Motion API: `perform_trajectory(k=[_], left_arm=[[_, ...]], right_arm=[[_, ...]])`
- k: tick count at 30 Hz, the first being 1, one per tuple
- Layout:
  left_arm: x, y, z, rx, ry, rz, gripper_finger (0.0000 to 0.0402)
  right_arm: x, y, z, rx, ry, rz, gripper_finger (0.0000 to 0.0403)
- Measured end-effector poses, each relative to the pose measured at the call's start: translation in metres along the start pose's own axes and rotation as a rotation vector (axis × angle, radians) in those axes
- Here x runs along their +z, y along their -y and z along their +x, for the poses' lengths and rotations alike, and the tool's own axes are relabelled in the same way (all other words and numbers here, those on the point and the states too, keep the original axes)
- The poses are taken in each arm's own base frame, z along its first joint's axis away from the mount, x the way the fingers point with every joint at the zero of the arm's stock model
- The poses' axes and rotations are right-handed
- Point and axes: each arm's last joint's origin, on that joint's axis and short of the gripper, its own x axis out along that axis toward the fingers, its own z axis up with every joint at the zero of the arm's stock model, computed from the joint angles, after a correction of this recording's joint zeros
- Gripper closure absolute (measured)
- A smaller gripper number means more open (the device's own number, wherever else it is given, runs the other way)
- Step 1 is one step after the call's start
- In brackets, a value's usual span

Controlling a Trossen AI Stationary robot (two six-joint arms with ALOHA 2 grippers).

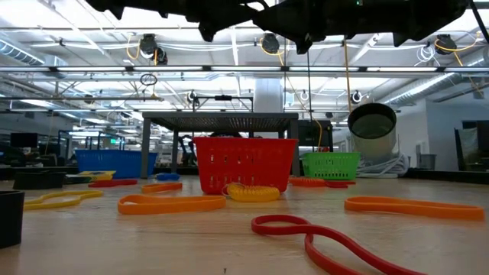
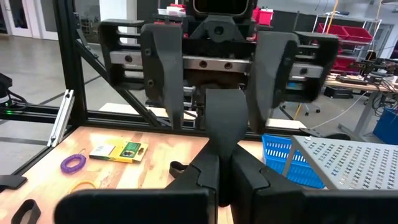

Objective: Pick & Place Office Desk Supplies
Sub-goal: Put the middle right black rubber band into the blue basket

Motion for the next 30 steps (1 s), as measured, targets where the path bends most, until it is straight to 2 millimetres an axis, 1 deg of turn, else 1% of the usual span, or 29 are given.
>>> perform_trajectory(k=[4,14,20,30], left_arm=[[0.0006,-0.0001,0.0057,0.000,-0.014,0.007,0.0202],[0.0004,-0.0001,0.0057,0.002,-0.016,0.012,0.0202],[0.0012,-0.0026,0.0038,0.086,-0.027,0.016,0.0202],[0.0022,-0.0009,0.0037,0.081,-0.019,0.043,0.0202]], right_arm=[[-0.0003,0.0000,0.0000,0.000,-0.003,0.000,0.0399],[-0.0005,-0.0002,0.0000,0.001,-0.005,-0.001,0.0399],[-0.0005,-0.0002,0.0000,0.001,-0.006,0.000,0.0399],[-0.0005,-0.0003,-0.0001,0.001,-0.006,-0.001,0.0399]])
